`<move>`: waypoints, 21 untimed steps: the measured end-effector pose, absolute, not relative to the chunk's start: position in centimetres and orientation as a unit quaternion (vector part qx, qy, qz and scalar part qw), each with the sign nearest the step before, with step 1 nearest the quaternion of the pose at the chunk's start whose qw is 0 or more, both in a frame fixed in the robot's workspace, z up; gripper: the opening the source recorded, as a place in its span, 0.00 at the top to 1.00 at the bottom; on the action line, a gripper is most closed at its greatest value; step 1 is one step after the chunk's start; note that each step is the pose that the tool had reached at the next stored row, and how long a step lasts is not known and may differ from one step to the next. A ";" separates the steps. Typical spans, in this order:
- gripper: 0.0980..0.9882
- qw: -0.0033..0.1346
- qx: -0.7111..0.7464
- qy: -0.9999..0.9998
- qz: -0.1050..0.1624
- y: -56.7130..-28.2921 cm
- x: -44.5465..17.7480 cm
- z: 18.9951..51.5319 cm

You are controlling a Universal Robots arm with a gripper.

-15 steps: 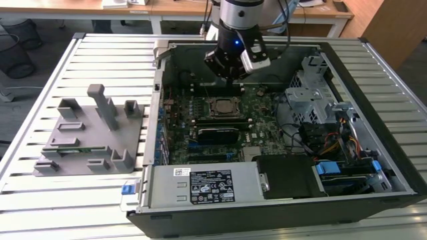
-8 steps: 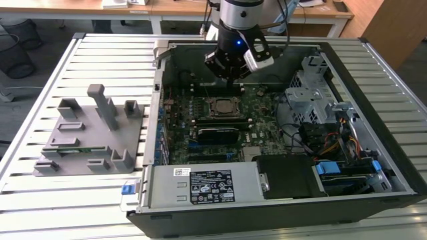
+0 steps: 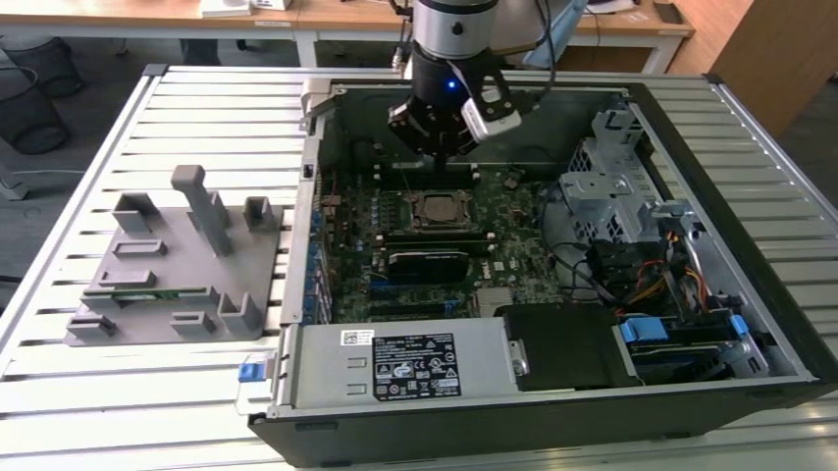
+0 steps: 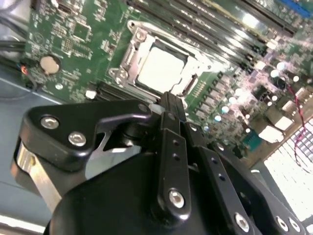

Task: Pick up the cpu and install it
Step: 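Install the first cpu locking lever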

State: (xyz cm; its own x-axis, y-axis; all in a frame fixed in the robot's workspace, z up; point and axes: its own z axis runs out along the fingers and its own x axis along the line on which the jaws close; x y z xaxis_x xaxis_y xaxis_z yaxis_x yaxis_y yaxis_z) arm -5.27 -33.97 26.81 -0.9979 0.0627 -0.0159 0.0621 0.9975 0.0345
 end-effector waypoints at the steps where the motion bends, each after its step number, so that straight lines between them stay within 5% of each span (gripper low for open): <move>1: 0.99 0.008 0.031 0.999 0.017 -34.0 -5.5 26.8; 21: 0.99 0.009 0.031 0.999 0.018 -34.0 -9.9 26.5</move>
